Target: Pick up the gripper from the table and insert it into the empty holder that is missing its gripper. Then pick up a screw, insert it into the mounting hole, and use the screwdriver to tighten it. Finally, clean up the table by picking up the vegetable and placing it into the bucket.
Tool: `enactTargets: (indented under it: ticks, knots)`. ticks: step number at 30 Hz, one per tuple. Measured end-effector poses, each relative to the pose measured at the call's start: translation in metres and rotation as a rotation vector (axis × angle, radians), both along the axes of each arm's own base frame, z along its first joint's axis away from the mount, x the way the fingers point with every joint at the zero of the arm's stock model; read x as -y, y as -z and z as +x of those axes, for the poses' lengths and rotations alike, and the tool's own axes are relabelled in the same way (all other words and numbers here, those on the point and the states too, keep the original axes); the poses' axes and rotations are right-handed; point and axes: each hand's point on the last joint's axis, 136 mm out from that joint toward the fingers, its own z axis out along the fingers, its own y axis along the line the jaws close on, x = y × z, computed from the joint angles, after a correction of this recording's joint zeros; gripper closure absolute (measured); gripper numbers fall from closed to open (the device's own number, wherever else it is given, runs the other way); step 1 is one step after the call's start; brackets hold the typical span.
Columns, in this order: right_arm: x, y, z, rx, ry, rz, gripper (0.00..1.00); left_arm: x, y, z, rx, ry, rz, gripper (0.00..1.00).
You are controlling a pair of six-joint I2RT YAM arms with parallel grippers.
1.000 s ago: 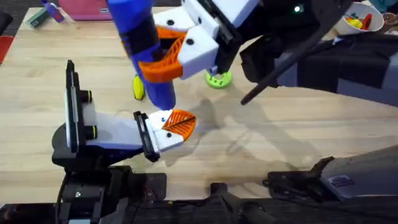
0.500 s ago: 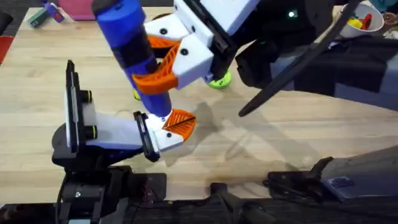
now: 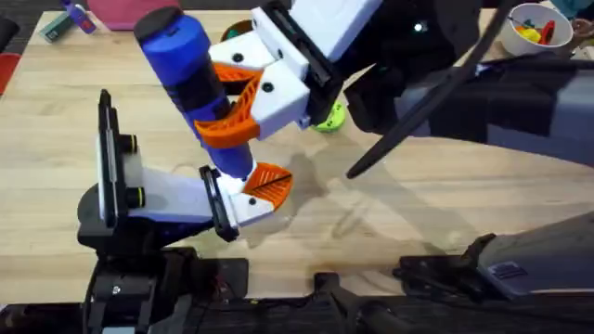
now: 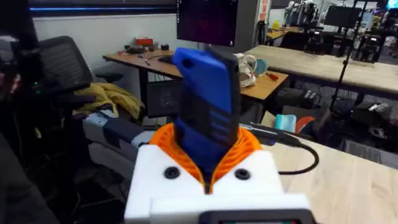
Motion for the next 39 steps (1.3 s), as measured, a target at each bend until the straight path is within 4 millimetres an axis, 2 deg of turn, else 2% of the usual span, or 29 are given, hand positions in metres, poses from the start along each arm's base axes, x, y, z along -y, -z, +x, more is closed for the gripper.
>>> enactTargets:
  ticks: [39]
  knots:
    - [-0.0068, 0.0088, 0.0002, -0.015, -0.007, -0.023, 0.976, 0.0, 0.0, 0.0, 0.0, 0.0, 0.0, 0.982]
